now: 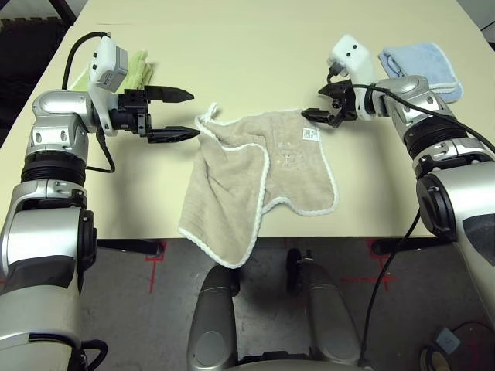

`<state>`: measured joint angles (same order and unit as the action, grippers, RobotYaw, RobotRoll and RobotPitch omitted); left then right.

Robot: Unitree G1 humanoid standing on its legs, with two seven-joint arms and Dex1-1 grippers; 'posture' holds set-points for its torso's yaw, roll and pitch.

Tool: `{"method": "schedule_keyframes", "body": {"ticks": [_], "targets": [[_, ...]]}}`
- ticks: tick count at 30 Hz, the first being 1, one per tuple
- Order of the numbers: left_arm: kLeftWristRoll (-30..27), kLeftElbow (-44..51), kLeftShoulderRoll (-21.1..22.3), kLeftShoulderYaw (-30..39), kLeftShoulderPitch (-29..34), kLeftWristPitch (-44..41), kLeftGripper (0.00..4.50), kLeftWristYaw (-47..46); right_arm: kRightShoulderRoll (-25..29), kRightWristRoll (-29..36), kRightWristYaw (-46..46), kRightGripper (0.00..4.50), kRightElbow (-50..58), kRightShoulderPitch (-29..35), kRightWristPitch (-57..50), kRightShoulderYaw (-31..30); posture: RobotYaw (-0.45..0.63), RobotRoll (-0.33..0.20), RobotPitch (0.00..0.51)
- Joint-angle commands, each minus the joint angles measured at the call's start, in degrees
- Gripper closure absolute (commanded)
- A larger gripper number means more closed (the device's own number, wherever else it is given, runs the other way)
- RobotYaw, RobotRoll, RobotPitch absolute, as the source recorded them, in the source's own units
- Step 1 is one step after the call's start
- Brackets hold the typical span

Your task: Fold the towel and set it aside.

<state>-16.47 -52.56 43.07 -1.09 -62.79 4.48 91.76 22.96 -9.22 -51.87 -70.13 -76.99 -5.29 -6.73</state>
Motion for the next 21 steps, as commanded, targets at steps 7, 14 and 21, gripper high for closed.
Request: {"method": "schedule_keyframes", "body": {"ticks": [7,14,21], "targets": [[-1.2,2.5,0.4,-0.9,1.3,-1.7,0.00,0.7,-1.7,-0.9,0.1,0.98,-1.0,1.3,-0.2,-0.6,0.00,0.000,0.349],[-1.2,3.0,0.3,-1.1,1.4,-2.2,0.00,0.7,-1.4,-1.1,-1.0,3.55,-0.9,0.9,-0.2,-0.7,0.00,0.000,0.347],[-1.4,3.7,0.1,-0.5,2.2,-3.6,0.00,0.7,1.2,2.9,-1.4,4.46,-0.3,-1.1,-1.4,4.0,-0.01,0.000,0.342]]}}
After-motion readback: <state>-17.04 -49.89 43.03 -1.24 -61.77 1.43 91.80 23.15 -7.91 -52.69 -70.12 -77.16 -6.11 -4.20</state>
